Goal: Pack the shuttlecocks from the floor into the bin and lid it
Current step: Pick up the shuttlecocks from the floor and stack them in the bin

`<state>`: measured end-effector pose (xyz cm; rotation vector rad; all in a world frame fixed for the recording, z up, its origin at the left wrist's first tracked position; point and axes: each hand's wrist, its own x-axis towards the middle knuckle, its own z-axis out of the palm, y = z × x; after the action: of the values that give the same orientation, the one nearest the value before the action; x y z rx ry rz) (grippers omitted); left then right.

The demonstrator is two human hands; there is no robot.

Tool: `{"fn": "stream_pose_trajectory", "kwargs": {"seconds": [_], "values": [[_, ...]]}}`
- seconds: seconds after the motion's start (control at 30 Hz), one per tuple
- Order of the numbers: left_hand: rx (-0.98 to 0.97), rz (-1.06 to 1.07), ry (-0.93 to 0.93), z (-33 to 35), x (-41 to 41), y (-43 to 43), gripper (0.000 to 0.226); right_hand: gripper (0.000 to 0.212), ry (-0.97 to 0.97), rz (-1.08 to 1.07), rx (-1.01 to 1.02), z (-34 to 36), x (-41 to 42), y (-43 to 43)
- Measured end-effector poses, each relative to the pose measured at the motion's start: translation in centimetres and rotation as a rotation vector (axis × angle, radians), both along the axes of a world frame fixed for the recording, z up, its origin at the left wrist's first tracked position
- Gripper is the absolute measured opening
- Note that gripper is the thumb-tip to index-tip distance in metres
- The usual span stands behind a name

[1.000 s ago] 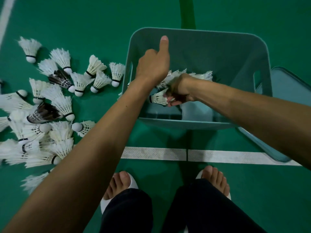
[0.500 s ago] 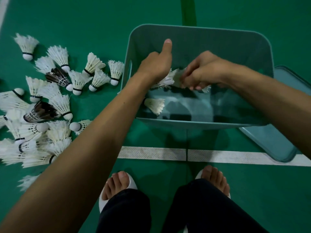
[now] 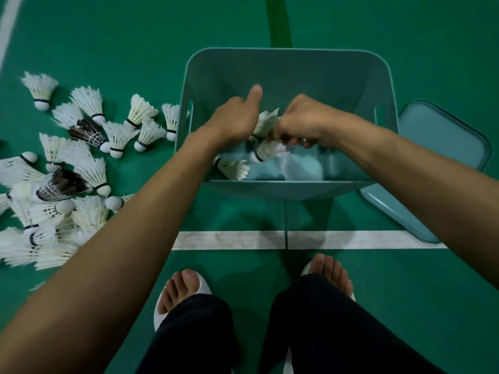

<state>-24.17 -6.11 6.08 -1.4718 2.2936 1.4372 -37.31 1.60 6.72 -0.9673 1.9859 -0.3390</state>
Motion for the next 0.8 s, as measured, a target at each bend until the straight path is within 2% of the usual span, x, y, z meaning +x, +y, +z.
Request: {"fn": "stream_pose_trajectory", "kwargs": {"seconds": [0.07, 0.17, 0.23, 0.33, 0.4, 0.5, 0.7, 0.8], "values": [[-0.122, -0.146, -0.25, -0.2, 0.4, -0.6, 0.032, 0.026, 0.026, 0.007, 0.153, -0.8, -0.3, 0.1], [0.064, -0.34, -0.572, -0.7, 0.8, -1.2, 0.021, 0.024, -0.096, 0.066, 0.347, -2.8, 0.3, -0.5], [0.136, -0.435, -0.683, -1.4, 0.9, -1.5, 0.021, 0.013, -0.213, 0.088, 0.454, -4.1, 0.9, -1.4], [0.076, -0.517, -0.705, -2.6, 0.8, -2.2, 0.017, 0.017, -0.316, 0.047, 0.504, -5.4, 1.0, -2.8], [-0.031, -0.546, -0.66, -3.6, 0.8, -2.8, 0.024, 0.017, -0.343, 0.008, 0.485, -6.0, 0.4, -3.3], [-0.109, -0.494, -0.57, -3.9, 1.0, -3.6, 0.04, 0.014, -0.337, -0.035, 0.415, -6.6, -0.7, -3.6], [-0.138, -0.493, -0.501, -3.5, 0.7, -3.6, 0.045, 0.017, -0.308, 0.016, 0.316, -7.5, -0.5, -3.9], [-0.152, -0.483, -0.512, -3.9, 0.7, -3.5, 0.038, 0.017, -0.282, 0.015, 0.303, -7.9, 0.2, -4.4]]}}
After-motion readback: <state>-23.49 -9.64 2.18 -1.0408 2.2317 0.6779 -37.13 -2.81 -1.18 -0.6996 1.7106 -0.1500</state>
